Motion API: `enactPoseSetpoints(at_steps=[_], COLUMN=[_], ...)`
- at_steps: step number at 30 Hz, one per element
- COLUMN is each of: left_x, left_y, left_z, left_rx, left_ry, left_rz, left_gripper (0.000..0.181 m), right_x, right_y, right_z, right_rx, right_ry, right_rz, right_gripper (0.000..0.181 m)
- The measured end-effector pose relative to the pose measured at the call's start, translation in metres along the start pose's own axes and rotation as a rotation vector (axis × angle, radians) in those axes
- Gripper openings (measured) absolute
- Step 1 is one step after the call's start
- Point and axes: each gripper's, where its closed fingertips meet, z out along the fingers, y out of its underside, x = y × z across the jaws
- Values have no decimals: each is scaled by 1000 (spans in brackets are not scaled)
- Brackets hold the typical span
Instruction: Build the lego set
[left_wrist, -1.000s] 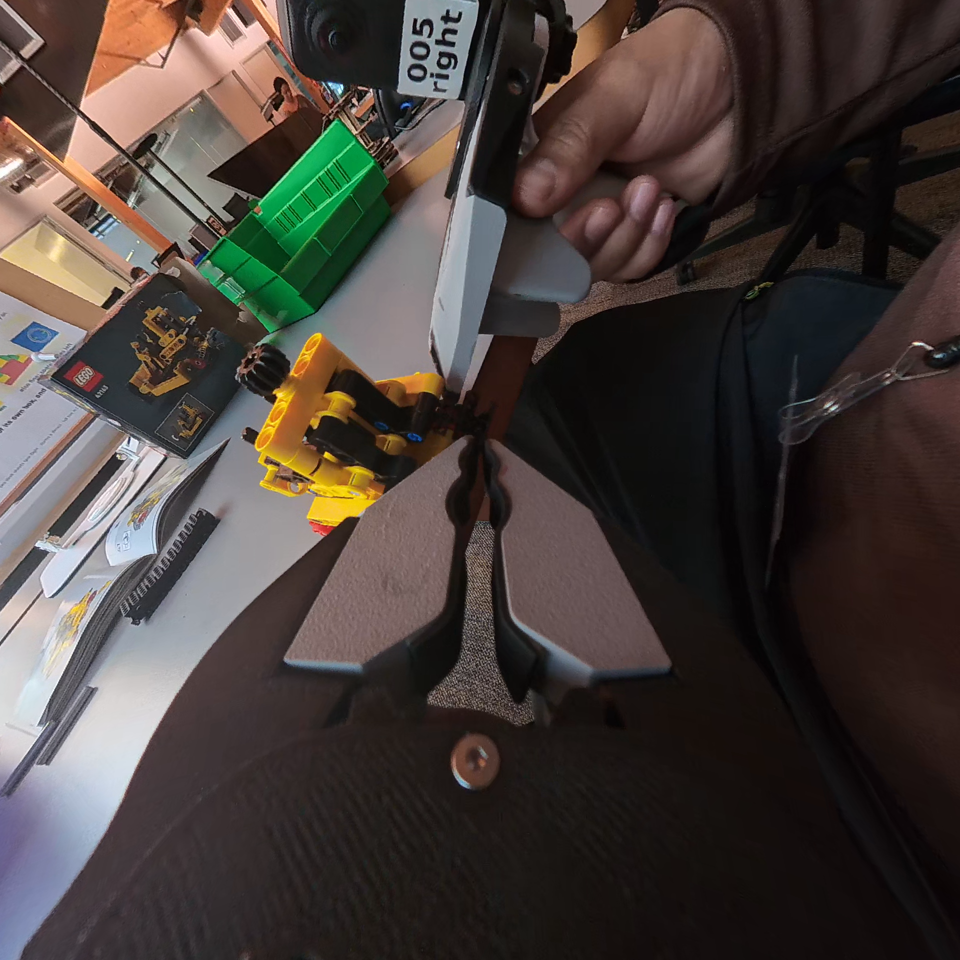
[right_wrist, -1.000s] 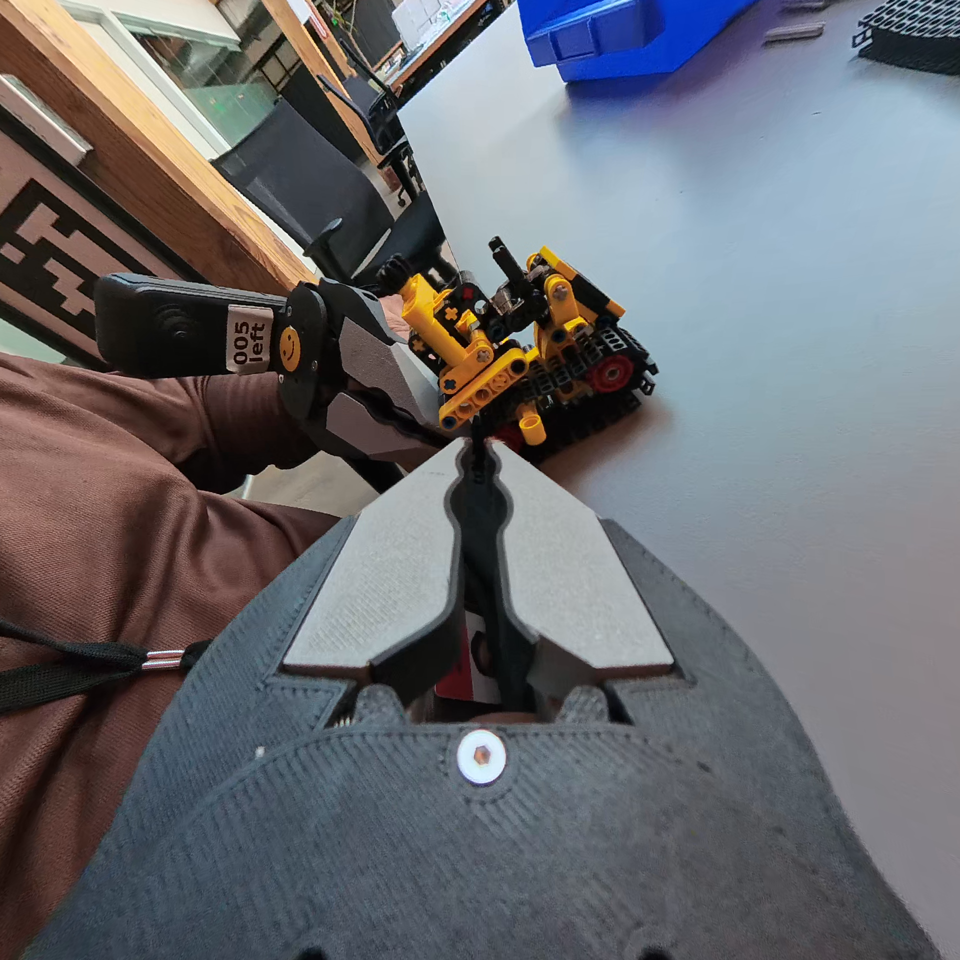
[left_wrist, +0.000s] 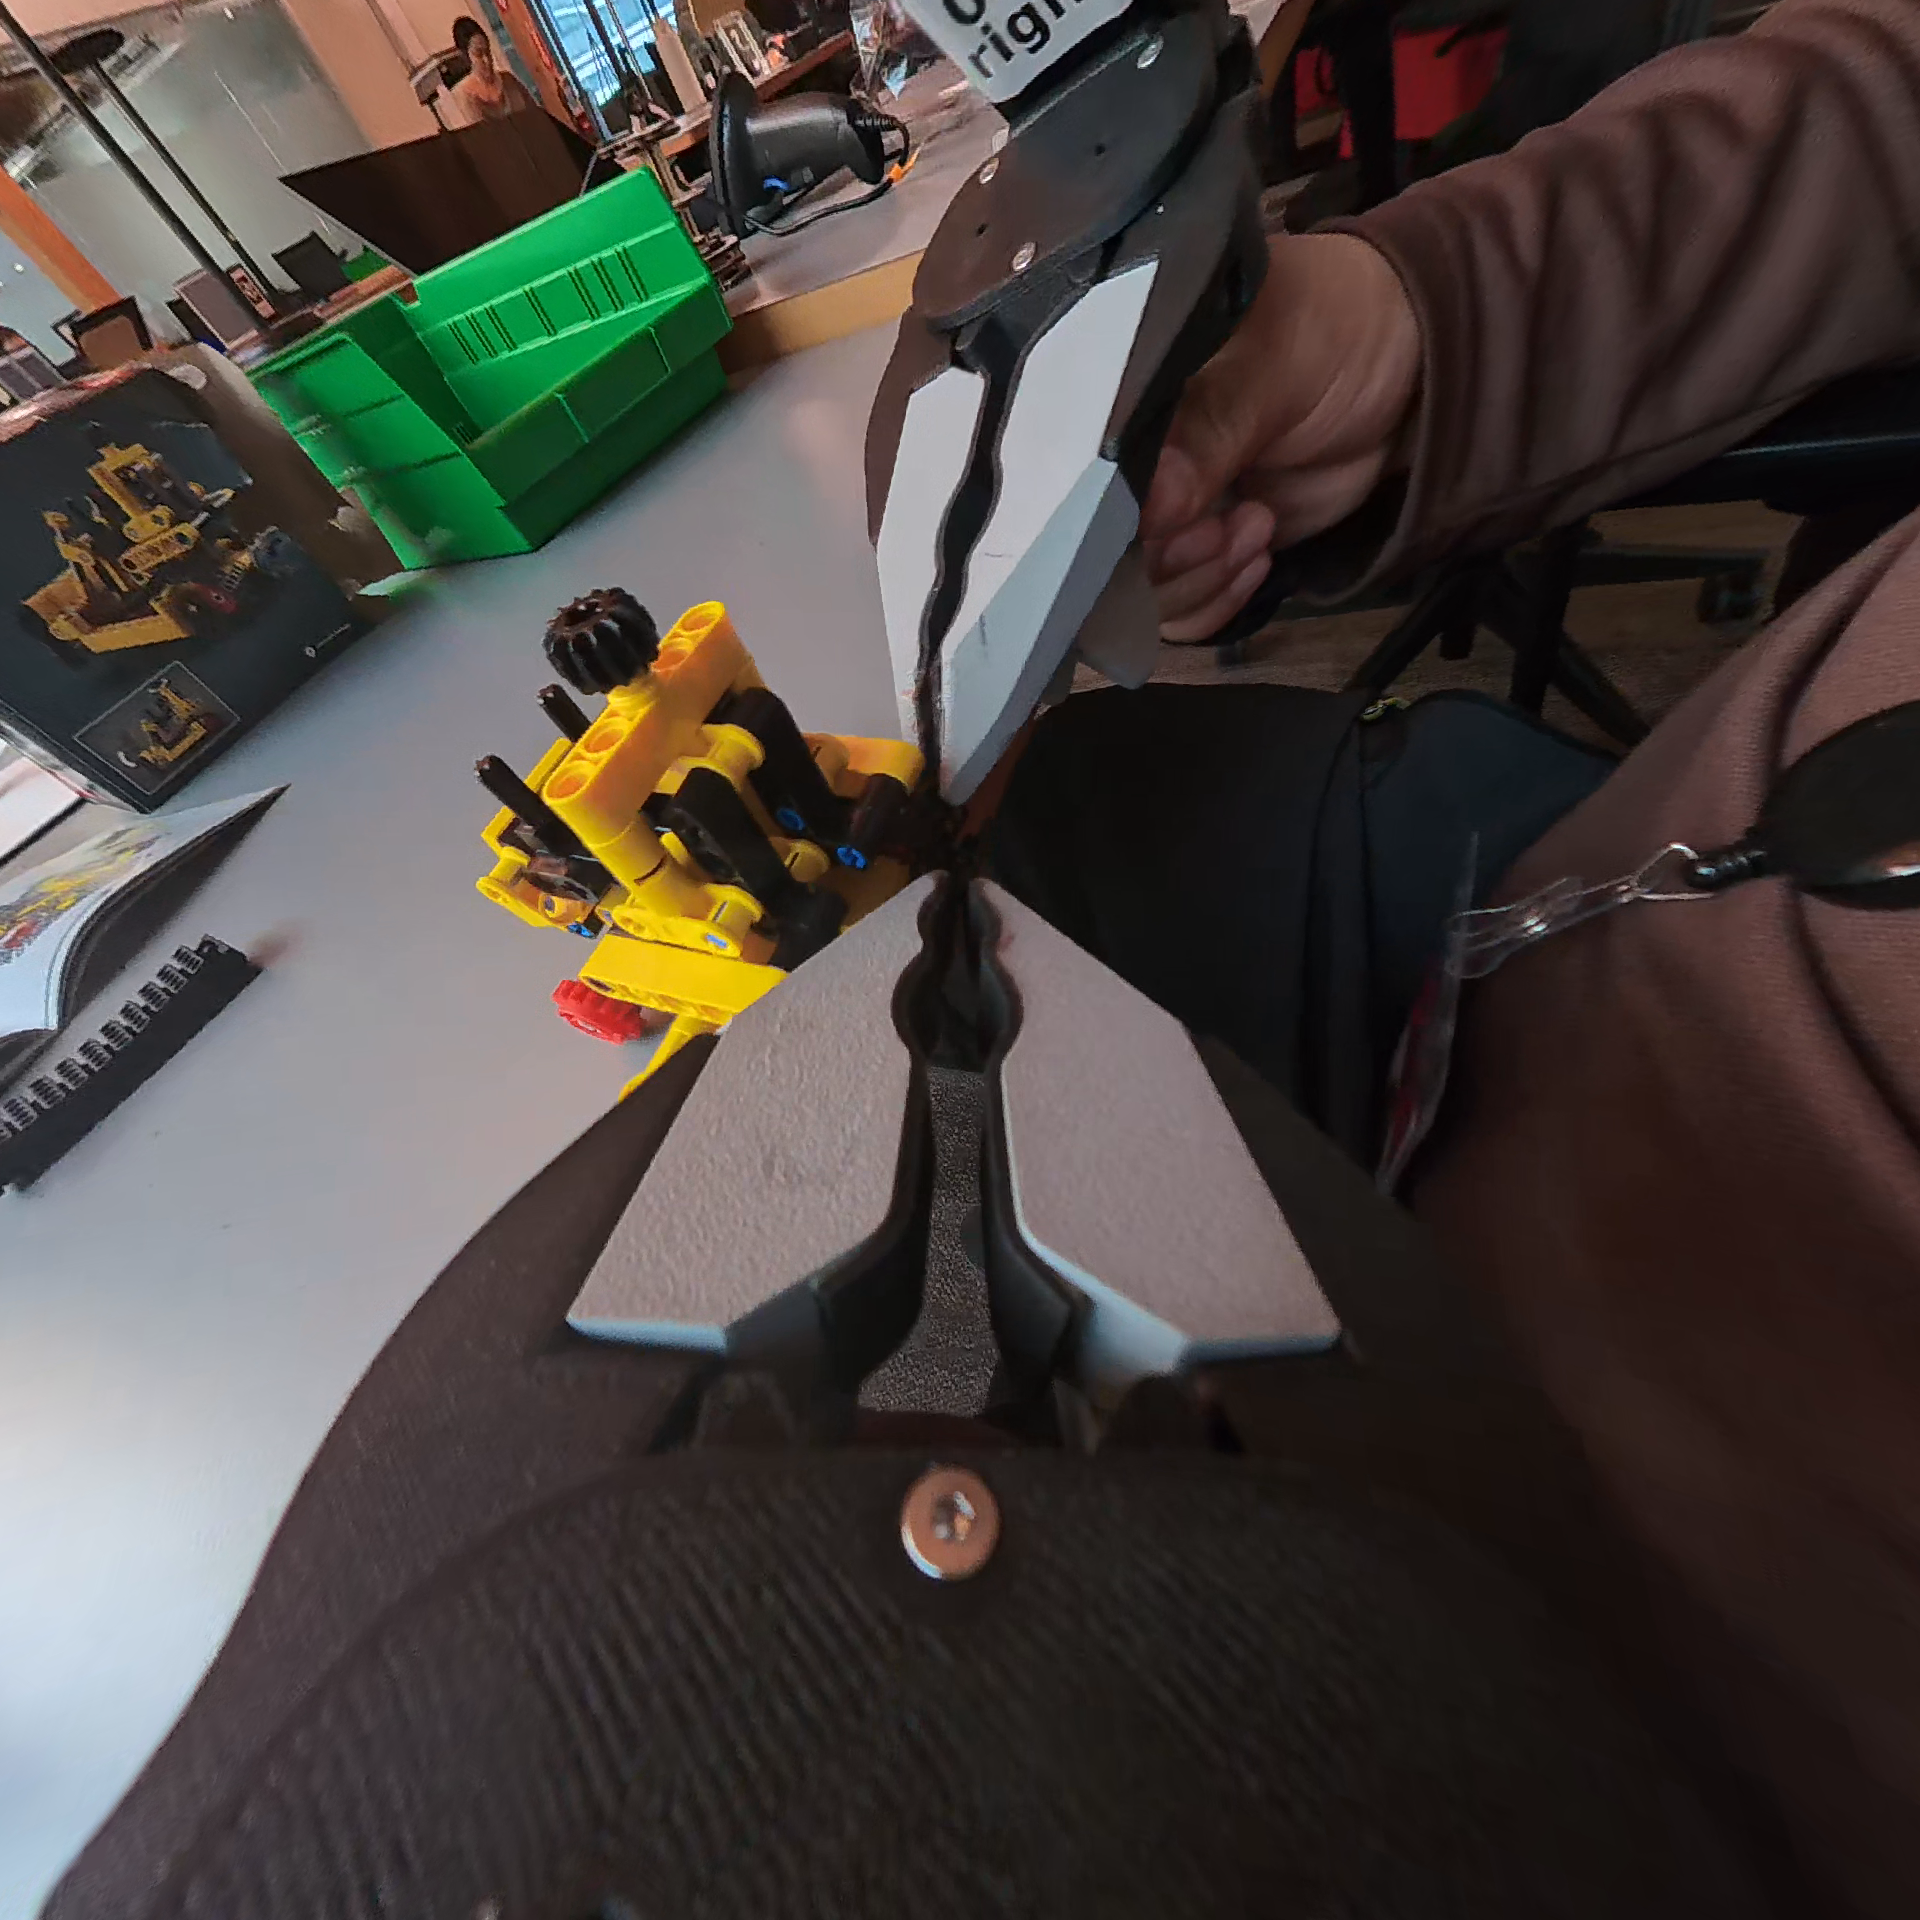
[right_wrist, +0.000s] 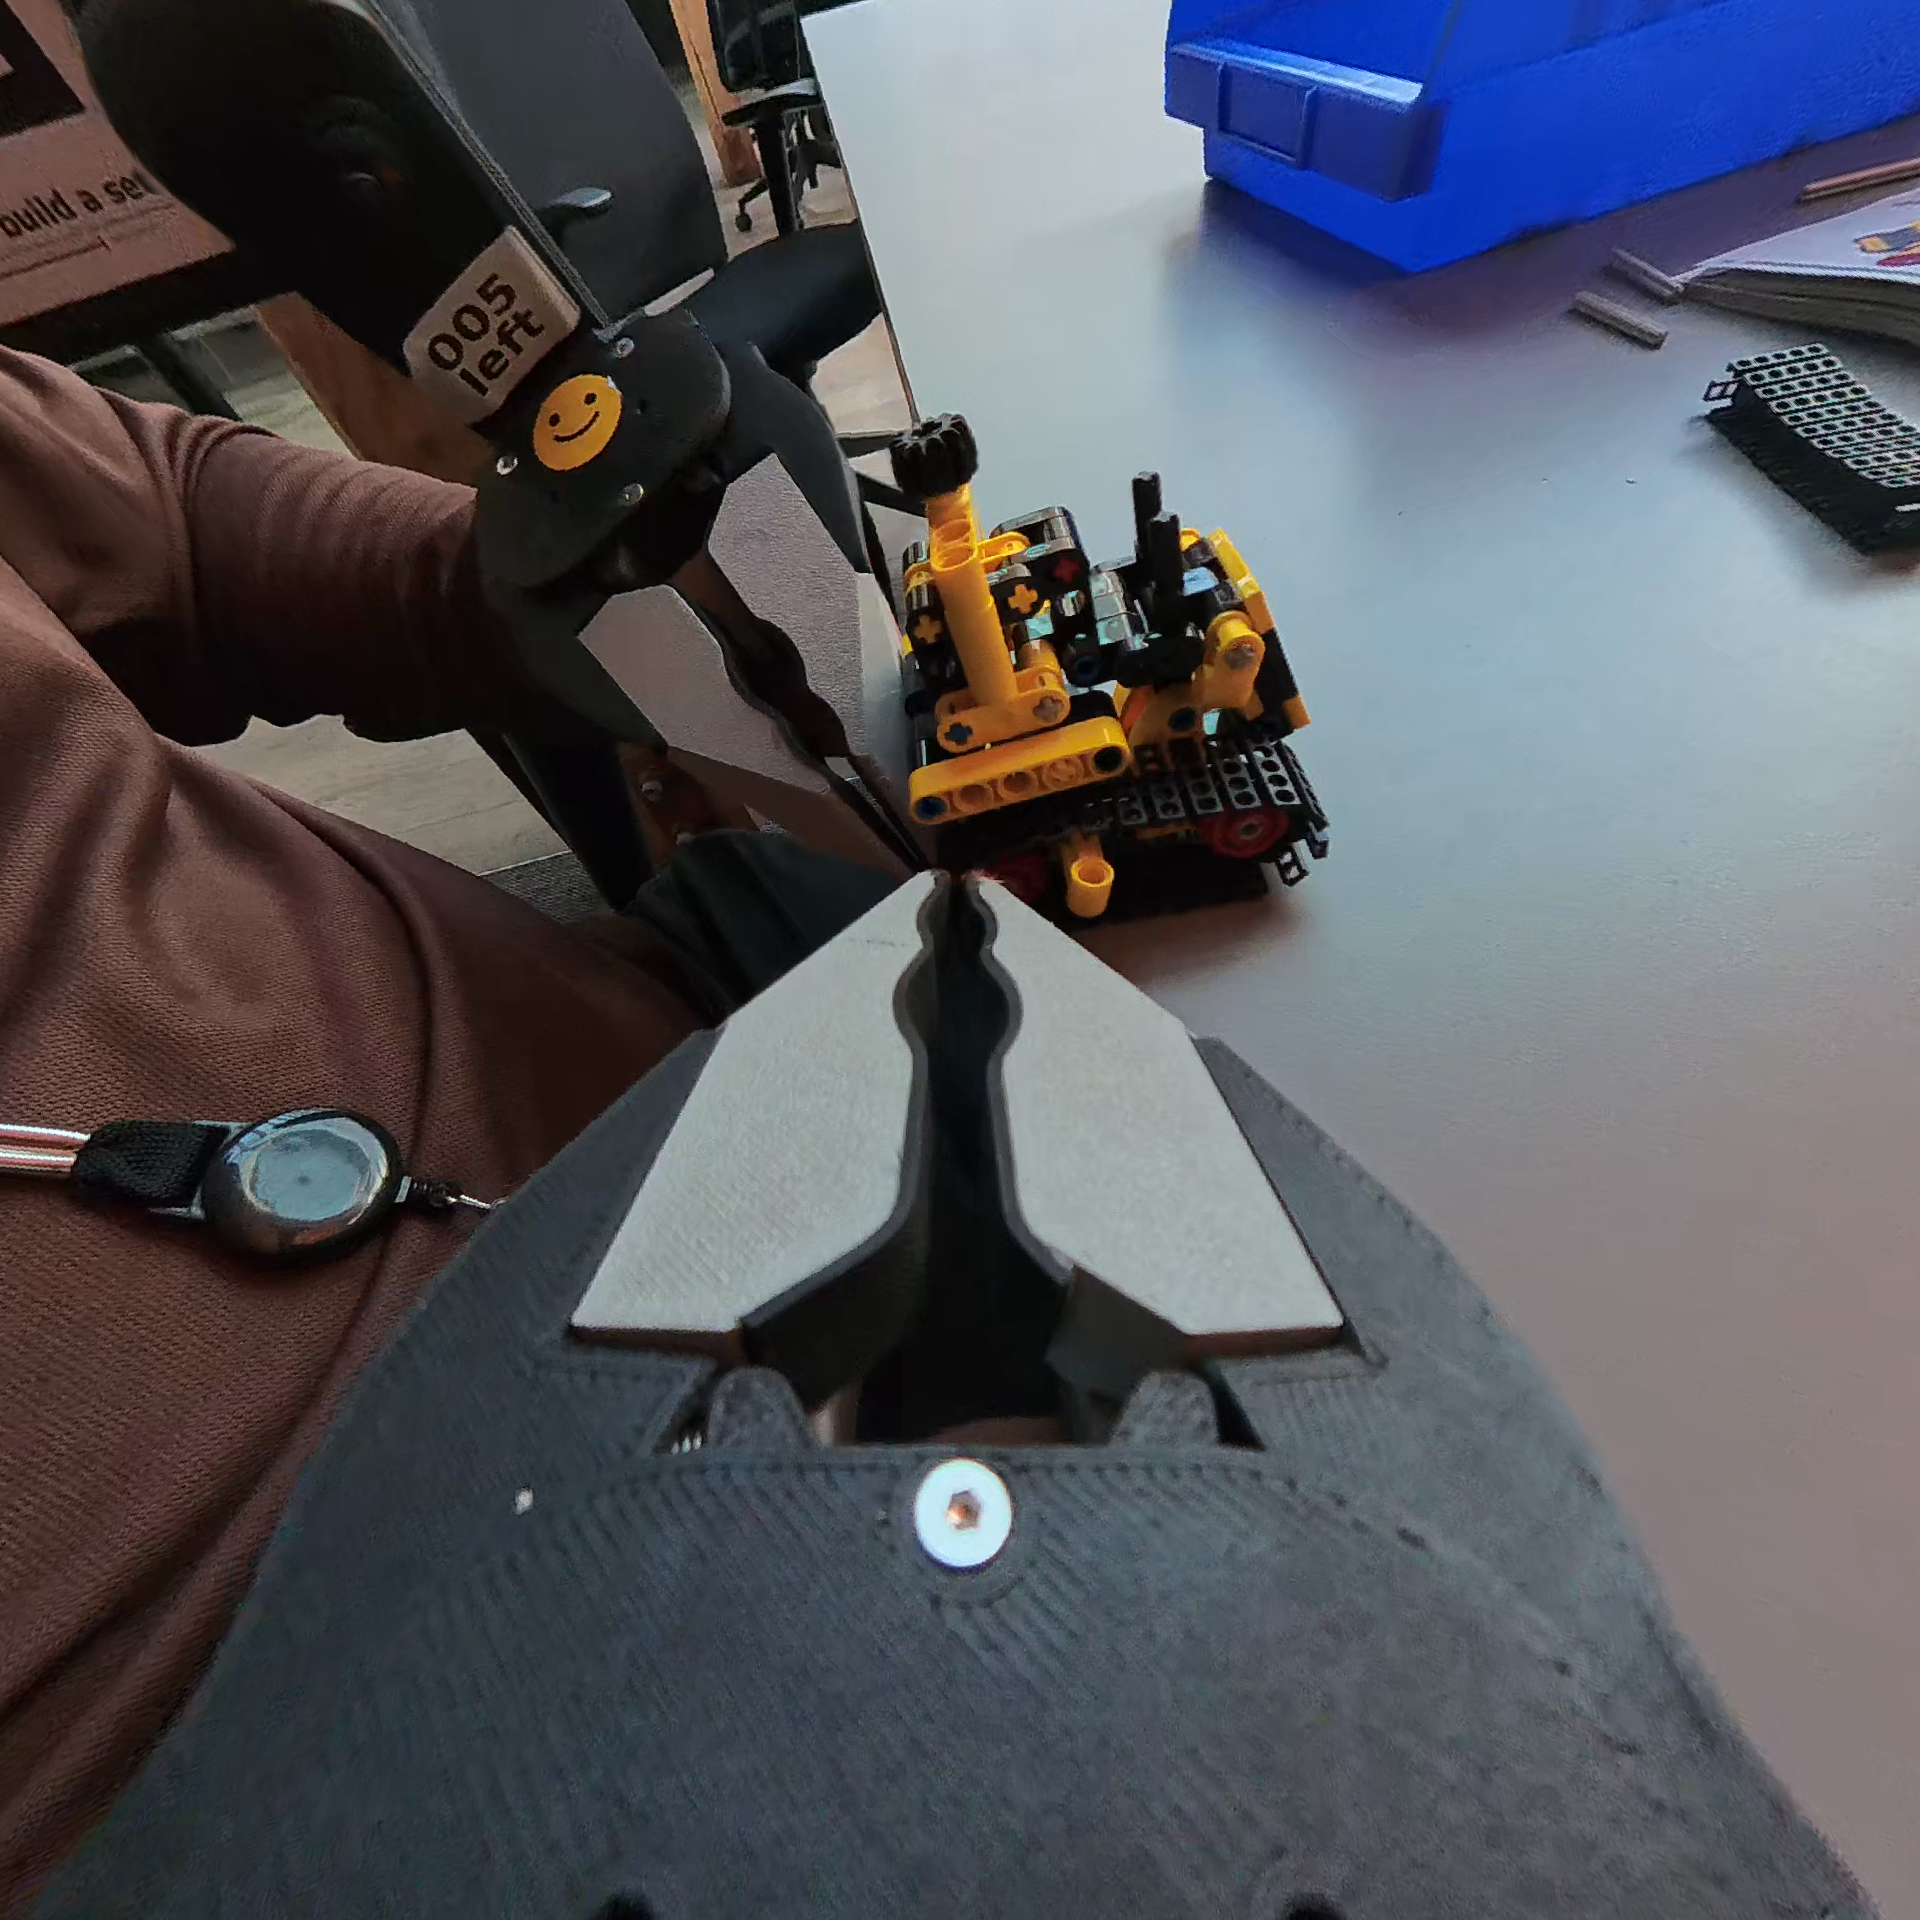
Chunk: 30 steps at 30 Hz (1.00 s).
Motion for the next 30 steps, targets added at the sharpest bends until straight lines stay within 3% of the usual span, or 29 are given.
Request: enactPoseSetpoints(at_steps=[1, 22, 30], left_x=[0, 1, 0], left_y=[0, -3, -4], left_z=[0, -4, -5], left_rx=[1, 46, 79], left_ry=[2, 41, 68], left_rz=[-7, -9, -87], left_gripper=[0, 0, 0], right_x=[0, 0, 0], right_y=[0, 0, 0], right_z=[0, 2, 2], right_rx=[-1, -1, -1], right_ry=[0, 24, 24], right_rz=[-6, -103, -122], right_gripper=[0, 0, 0])
